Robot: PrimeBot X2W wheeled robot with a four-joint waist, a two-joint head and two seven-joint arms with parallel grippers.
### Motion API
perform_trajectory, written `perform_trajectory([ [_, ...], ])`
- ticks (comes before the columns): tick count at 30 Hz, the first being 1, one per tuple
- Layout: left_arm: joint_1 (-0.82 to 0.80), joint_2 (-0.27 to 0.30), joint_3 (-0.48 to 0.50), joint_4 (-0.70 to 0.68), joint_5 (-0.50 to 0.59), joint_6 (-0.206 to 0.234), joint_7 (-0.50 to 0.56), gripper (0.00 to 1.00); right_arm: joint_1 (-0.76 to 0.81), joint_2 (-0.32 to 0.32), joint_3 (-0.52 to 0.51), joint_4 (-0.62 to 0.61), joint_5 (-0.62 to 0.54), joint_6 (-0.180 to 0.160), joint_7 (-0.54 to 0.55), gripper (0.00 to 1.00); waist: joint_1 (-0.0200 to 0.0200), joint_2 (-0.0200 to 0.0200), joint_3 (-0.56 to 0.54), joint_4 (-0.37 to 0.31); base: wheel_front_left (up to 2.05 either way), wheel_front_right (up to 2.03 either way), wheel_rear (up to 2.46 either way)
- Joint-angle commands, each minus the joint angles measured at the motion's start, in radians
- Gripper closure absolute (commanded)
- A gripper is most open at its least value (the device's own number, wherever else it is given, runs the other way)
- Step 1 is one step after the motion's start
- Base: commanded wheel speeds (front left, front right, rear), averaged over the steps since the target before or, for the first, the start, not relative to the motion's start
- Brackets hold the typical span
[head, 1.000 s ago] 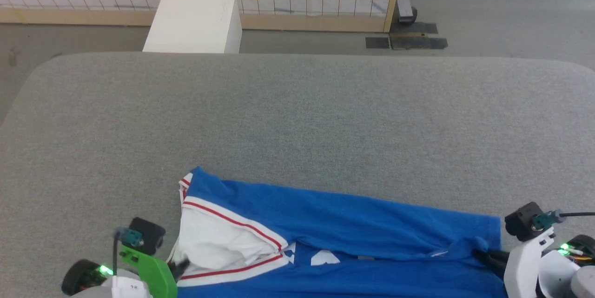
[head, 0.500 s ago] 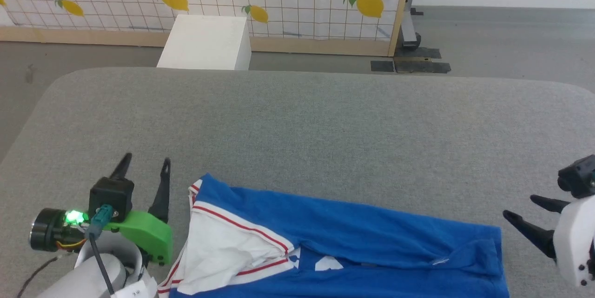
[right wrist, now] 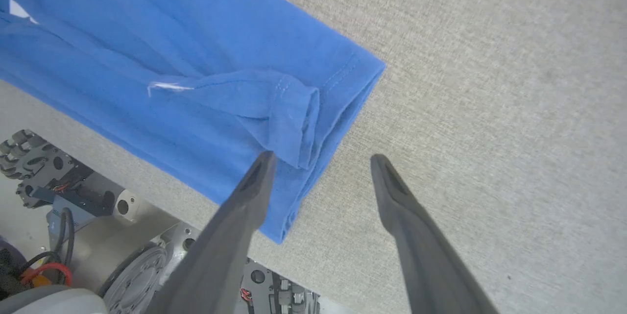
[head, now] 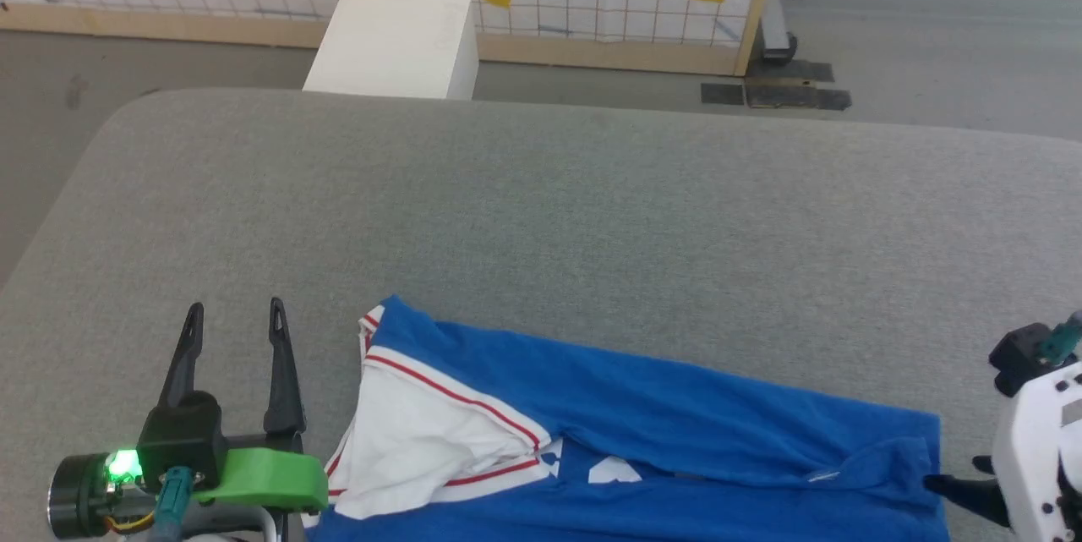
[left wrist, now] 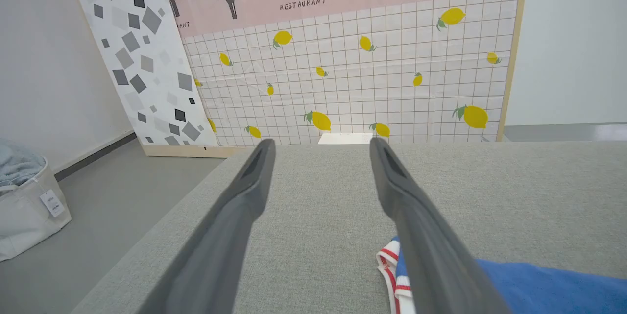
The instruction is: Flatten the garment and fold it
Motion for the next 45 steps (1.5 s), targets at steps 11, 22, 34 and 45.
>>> perform_trajectory([
  [11,0.058,-0.212,0.218,0.028,0.145,-0.230,-0.004,0.00,0.034,0.163,0.019,0.153,-0.009,-0.001,-0.006,0.00,0.0001,-0.0001,0.055,0.067,0.00,0.00,0.00],
  [22,0.058,-0.304,0.315,0.056,0.253,-0.355,-0.004,0.00,0.033,0.171,0.060,0.166,-0.005,-0.001,-0.063,1.00,0.0001,-0.0001,0.042,0.051,0.00,0.00,0.00],
  [34,0.093,-0.331,0.372,0.056,0.299,-0.390,-0.004,0.00,0.022,0.028,-0.003,0.055,0.018,-0.001,-0.125,1.00,0.0001,-0.0001,0.004,0.003,0.00,0.00,0.00],
  [45,0.105,-0.339,0.372,0.055,0.322,-0.399,-0.004,0.00,0.108,-0.121,-0.125,0.108,0.008,-0.001,-0.096,1.00,0.0001,-0.0001,-0.006,-0.014,0.00,0.00,0.00],
])
